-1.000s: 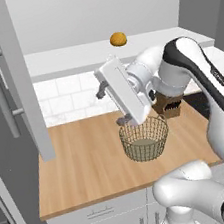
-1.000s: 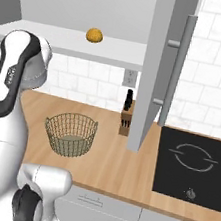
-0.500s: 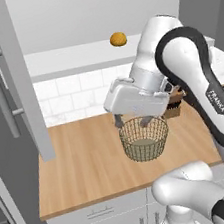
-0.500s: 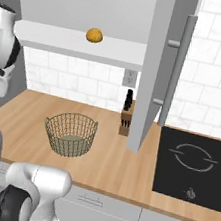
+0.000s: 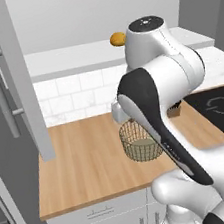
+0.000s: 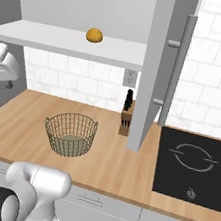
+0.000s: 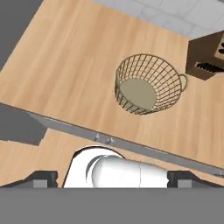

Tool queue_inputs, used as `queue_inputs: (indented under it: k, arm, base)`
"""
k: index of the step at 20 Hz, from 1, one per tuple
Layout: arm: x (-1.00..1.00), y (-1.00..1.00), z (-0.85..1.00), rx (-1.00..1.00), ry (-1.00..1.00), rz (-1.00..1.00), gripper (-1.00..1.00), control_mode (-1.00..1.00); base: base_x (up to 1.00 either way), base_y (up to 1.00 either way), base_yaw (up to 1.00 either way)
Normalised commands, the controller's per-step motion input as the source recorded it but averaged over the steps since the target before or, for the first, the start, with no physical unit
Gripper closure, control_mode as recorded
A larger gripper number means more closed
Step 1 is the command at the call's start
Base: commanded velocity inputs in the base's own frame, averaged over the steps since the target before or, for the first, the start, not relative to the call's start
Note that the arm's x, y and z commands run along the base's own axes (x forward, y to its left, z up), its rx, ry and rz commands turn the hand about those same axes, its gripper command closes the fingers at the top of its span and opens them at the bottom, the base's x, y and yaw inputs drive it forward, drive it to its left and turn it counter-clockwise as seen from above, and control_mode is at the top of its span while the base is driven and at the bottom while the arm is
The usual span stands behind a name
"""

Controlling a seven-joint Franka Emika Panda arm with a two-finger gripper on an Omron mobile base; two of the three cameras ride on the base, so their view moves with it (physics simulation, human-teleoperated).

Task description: Open the cabinet, pick up the bread from the cabinet and place it in the basket. Then move the basket to the dining counter.

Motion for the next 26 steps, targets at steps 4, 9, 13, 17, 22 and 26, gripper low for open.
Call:
queue_inputs:
  k: [4,9,13,17,22,26]
  arm:
    - [0.85,-0.53,0.02,0.0,-0.33,-0.07,-1.0,-1.0]
    - [0.14,-0.59,0.0,0.01,-0.52,-0.17,-1.0,-1.0]
    - [0.09,-0.5,0.0,0.17,-0.59,-0.1,-1.0,-1.0]
    - [0.02,-0.56,0.03,0.52,-0.09,-0.01,-1.0,-1.0]
    - [0.03,-0.26,0.35,0.44,0.04,0.05,-1.0,-1.0]
    - [0.08,-0.11,0.18,0.13,0.01,0.02,-1.0,-1.0]
  base:
    - [0.0,0.0,0.0]
    - [0.0,0.0,0.0]
    - [0.0,0.0,0.0]
    - [0.0,0.0,0.0]
    - [0.0,0.0,0.0]
    - [0.0,0.0,0.0]
